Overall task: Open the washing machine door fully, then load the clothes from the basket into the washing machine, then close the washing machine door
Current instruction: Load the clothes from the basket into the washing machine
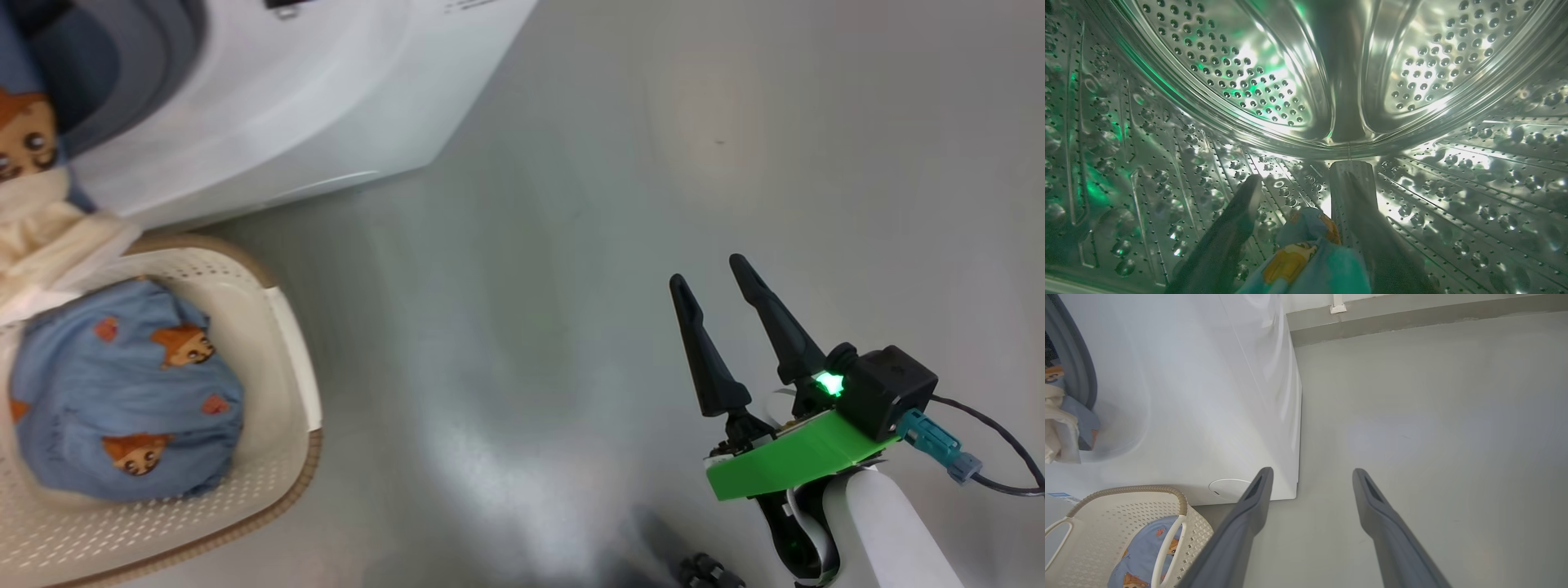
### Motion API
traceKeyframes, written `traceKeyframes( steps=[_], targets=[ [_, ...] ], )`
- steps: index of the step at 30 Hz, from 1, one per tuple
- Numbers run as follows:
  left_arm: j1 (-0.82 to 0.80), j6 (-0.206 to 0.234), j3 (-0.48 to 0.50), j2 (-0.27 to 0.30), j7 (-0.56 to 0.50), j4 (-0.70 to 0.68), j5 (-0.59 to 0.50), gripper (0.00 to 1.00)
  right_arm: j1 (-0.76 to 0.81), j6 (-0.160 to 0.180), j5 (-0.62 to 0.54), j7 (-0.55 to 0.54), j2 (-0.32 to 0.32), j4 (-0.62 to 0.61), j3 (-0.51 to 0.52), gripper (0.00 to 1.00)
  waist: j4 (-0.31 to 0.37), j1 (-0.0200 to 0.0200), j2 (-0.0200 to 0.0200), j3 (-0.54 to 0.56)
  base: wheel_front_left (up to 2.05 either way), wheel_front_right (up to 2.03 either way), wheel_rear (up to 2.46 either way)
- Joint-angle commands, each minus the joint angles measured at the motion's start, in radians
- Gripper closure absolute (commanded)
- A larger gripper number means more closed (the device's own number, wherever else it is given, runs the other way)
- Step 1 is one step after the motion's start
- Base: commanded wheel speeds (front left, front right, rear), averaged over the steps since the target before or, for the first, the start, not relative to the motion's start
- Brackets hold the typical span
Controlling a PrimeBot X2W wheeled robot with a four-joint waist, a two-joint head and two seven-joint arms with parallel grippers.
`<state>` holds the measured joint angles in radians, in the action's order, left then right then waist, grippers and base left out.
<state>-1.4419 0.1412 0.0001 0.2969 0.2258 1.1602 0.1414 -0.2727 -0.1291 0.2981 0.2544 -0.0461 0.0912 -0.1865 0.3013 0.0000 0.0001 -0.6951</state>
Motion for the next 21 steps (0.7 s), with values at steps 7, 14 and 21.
traceKeyframes(
  steps=[7, 14, 21],
  targets=[
    [0.028, 0.008, -0.004, -0.02, 0.029, -0.023, 0.021, 0.0, 0.026, -0.002, -0.026, 0.007, -0.004, -0.014, -0.002, 0.0, -0.068, 0.0, -0.0001, 0.039, 0.0, 0.0, 0.0],
    [0.102, 0.004, -0.004, -0.083, 0.035, -0.057, 0.044, 0.0, 0.031, -0.002, -0.042, 0.007, -0.004, -0.009, 0.025, 0.0, -0.12, 0.0, -0.0001, 0.082, 0.0, 0.0, 0.0],
    [0.185, -0.011, -0.023, -0.127, 0.036, -0.131, 0.042, 0.0, 0.04, -0.002, -0.056, 0.007, -0.004, -0.001, 0.031, 0.0, -0.162, 0.0, -0.0001, 0.118, 0.0, 0.0, 0.0]
  ],
)
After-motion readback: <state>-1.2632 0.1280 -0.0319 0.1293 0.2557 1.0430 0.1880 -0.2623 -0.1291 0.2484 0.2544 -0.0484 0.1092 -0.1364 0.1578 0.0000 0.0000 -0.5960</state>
